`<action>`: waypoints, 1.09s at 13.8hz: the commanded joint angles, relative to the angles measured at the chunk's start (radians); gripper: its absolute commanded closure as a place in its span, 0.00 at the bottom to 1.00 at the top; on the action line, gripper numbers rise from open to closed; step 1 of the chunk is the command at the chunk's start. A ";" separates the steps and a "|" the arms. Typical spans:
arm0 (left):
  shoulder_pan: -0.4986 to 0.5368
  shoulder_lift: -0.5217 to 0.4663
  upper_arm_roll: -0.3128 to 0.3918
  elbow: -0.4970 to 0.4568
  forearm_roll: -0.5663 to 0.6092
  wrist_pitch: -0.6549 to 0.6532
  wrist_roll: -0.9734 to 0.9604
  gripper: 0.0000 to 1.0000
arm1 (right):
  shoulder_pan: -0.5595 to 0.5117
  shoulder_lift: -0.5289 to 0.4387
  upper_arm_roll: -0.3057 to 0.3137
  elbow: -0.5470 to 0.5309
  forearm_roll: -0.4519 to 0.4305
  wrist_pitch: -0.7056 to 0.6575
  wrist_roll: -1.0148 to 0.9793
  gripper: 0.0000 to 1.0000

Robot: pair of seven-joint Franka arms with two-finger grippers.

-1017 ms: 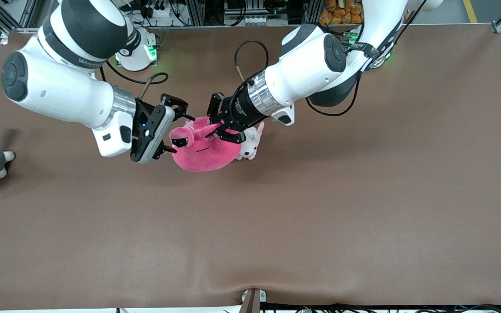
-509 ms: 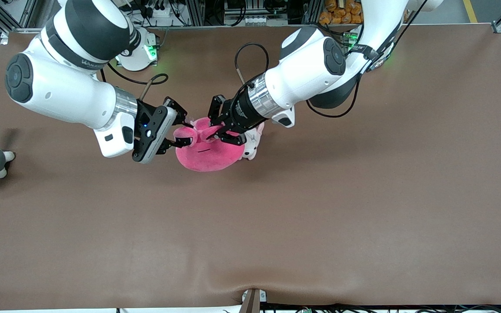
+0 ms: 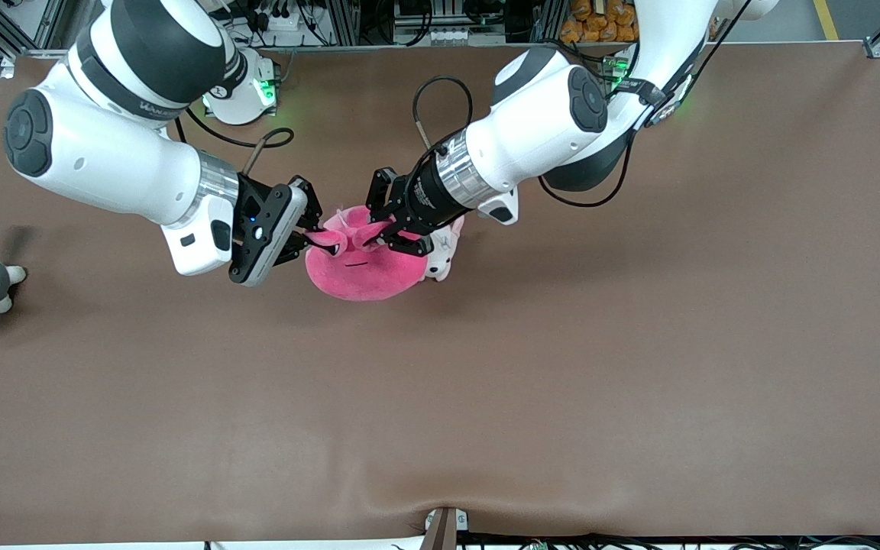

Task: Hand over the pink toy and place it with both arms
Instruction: 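Grasp the plush snout with the right gripper beside the left gripper, then carry the plush away with the right gripper while the left gripper withdraws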

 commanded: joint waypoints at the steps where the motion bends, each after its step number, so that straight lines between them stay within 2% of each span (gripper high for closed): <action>1: -0.007 -0.001 0.001 0.031 0.072 0.011 -0.020 0.00 | -0.002 -0.042 -0.008 -0.007 -0.010 -0.010 0.003 1.00; 4: 0.070 -0.056 0.001 0.020 0.170 -0.072 -0.009 0.00 | -0.037 -0.060 -0.018 -0.007 -0.038 -0.041 0.001 1.00; 7: 0.131 -0.107 -0.002 0.020 0.369 -0.216 0.113 0.00 | -0.114 -0.070 -0.019 -0.009 -0.081 -0.122 0.001 1.00; 8: 0.159 -0.124 -0.002 0.020 0.388 -0.279 0.211 0.00 | -0.147 -0.070 -0.019 -0.009 -0.096 -0.148 0.001 1.00; 11: 0.274 -0.178 -0.004 0.020 0.390 -0.524 0.651 0.00 | -0.267 -0.067 -0.018 -0.016 -0.119 -0.214 0.001 1.00; 13: 0.346 -0.207 -0.004 0.020 0.390 -0.644 0.948 0.00 | -0.357 -0.057 -0.018 -0.030 -0.125 -0.251 -0.008 1.00; 15: 0.427 -0.233 -0.002 0.020 0.390 -0.742 1.237 0.00 | -0.434 -0.050 -0.016 -0.070 -0.125 -0.254 -0.128 1.00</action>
